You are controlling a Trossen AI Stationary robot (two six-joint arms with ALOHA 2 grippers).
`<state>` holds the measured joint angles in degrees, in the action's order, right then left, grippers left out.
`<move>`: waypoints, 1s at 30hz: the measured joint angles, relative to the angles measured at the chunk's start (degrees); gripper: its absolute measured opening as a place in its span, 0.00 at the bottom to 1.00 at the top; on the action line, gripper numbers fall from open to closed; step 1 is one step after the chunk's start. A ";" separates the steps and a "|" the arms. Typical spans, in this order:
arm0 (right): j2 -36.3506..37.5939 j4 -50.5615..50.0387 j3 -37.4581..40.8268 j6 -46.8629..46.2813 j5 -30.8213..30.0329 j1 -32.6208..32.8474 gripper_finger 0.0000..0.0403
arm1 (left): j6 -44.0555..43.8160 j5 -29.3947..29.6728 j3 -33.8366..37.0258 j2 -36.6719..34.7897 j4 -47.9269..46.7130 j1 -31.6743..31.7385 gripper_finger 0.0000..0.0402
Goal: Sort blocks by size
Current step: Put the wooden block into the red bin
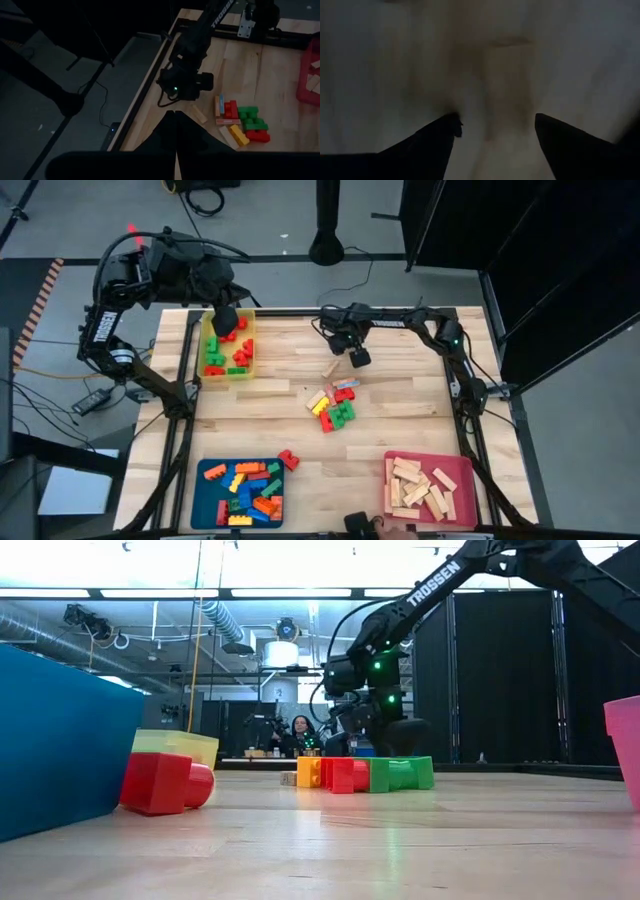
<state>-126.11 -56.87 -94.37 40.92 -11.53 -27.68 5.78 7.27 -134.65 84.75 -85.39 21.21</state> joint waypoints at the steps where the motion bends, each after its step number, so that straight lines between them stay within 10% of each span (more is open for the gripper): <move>1: -0.48 -0.33 -0.03 -0.18 0.76 0.40 0.69 | 0.00 0.02 0.00 0.00 -0.04 0.00 0.01; 12: -2.37 -2.24 -0.28 -7.19 0.65 3.45 0.34 | 0.11 0.04 0.00 0.00 -0.38 0.09 0.01; 30: 10.97 -10.67 0.13 -23.12 11.74 4.80 0.34 | 0.17 0.04 0.00 -0.04 -0.35 0.09 0.01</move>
<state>-115.14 -67.55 -94.24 17.80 0.21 -22.87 5.96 7.31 -134.65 84.71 -85.74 21.30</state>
